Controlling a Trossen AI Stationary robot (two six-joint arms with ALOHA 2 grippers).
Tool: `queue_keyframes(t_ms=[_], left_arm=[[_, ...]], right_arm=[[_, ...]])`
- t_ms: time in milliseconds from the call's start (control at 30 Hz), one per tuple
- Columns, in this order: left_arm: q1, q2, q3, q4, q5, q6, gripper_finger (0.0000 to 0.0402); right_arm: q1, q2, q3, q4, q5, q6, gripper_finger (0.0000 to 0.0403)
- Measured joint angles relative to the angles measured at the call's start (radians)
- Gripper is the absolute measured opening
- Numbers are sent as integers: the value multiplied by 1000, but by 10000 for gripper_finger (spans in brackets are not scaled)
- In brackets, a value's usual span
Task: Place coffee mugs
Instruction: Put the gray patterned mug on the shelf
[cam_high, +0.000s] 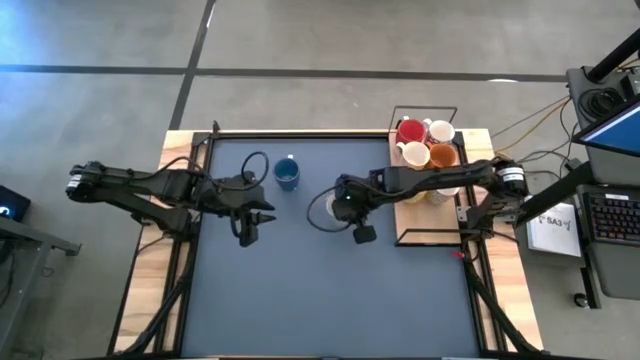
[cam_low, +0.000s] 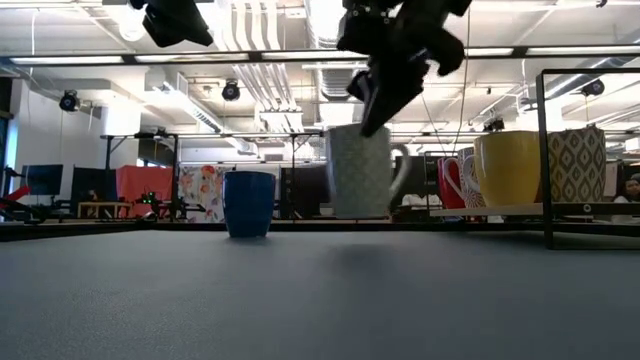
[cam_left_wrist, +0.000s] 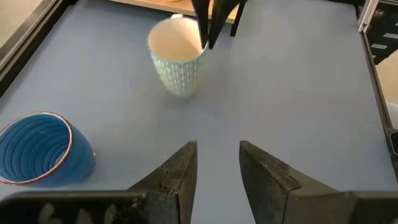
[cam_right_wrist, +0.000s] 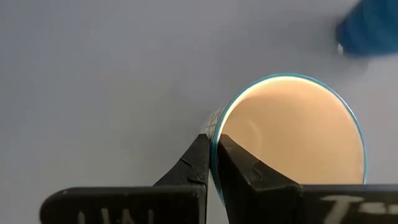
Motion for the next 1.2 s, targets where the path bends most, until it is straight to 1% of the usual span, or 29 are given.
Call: queue_keyframes(t_ms=[200, 400, 600, 867, 1033, 1200], left_arm=[[-1, 1, -3, 1, 0, 0, 102], [-1, 1, -6, 3, -20, 1, 102], [-1, 2, -6, 9, -26, 1, 102], [-1, 2, -6, 11, -26, 1, 102], [-1, 2, -6, 22, -26, 1, 102], [-1, 2, -6, 31, -26, 1, 102]], right_arm=[[5, -92, -4, -96, 18, 163, 11], [46, -177, -12, -184, 145, 266, 11], [102, -225, -24, -257, 226, 349, 11], [149, -268, -62, -362, 236, 386, 11], [160, -302, -74, -423, 237, 481, 11], [182, -330, -74, -473, 263, 581, 11]])
